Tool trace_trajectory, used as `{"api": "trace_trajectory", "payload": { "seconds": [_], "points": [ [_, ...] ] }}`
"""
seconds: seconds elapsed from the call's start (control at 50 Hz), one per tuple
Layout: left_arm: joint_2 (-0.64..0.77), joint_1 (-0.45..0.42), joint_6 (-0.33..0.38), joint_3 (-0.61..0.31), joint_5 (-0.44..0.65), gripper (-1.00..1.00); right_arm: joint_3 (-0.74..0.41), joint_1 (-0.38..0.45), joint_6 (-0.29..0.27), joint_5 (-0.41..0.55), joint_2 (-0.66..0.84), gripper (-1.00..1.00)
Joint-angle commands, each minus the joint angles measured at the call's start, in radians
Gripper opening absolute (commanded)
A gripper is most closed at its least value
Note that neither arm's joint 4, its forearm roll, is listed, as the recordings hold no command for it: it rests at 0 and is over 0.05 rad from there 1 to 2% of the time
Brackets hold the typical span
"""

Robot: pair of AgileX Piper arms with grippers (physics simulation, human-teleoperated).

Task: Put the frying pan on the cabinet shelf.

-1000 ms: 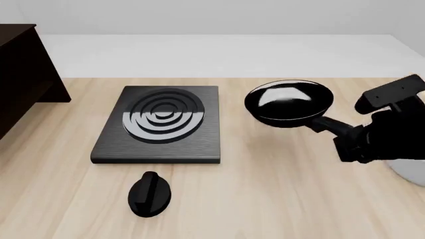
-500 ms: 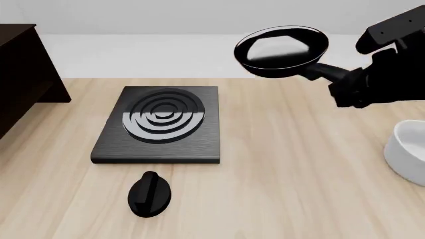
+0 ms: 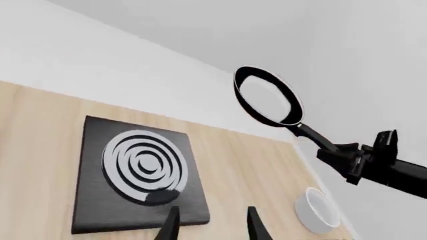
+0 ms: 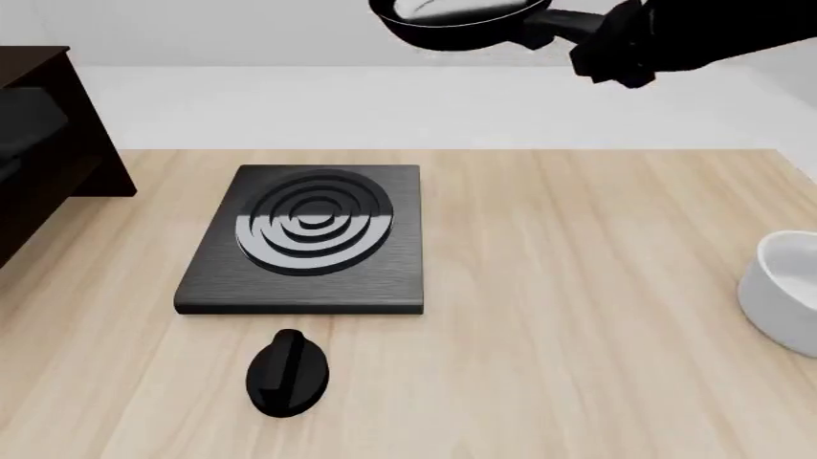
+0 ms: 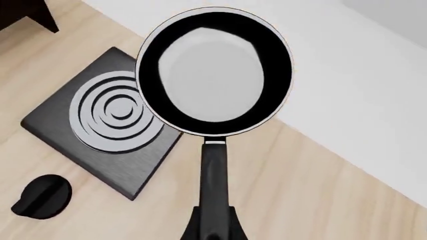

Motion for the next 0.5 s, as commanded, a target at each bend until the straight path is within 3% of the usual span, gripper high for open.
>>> {"api": "trace_trajectory", "payload": {
  "seconds": [0.02,0.04,0.12,0.16,0.2,0.24,0.28,0.34,0.4,0.48,0.5],
  "points": [
    [0.106,-0.052,-0.241,-0.020,-0.025,1.00,-0.142,0.123,0.034,0.004,0.076,-1.00],
    [0.110,-0.064,-0.273,-0.016,-0.035,1.00,-0.151,0.134,0.034,0.000,0.086,-1.00],
    [0.119,-0.095,-0.287,-0.031,-0.038,1.00,-0.183,0.155,0.022,-0.011,0.117,-1.00],
    [0.129,-0.106,-0.286,-0.047,-0.044,1.00,-0.209,0.175,0.042,-0.014,0.134,-1.00],
    [0.112,-0.101,-0.369,-0.022,-0.067,1.00,-0.219,0.197,-0.004,-0.024,0.147,-1.00],
    [0.099,-0.124,-0.428,-0.007,-0.092,1.00,-0.231,0.219,0.005,-0.029,0.161,-1.00],
    [0.102,-0.143,-0.399,-0.025,-0.076,1.00,-0.232,0.238,-0.015,-0.044,0.171,-1.00],
    [0.087,-0.154,-0.399,-0.010,-0.072,1.00,-0.245,0.254,0.010,-0.055,0.186,-1.00],
    [0.090,-0.176,-0.333,-0.032,-0.043,1.00,-0.265,0.268,0.022,-0.063,0.197,-1.00],
    [0.068,-0.166,-0.390,0.000,-0.054,1.00,-0.282,0.296,0.064,-0.081,0.205,-1.00],
    [0.072,-0.167,-0.377,-0.012,-0.051,1.00,-0.281,0.299,0.067,-0.083,0.207,-1.00]
  ]
}}
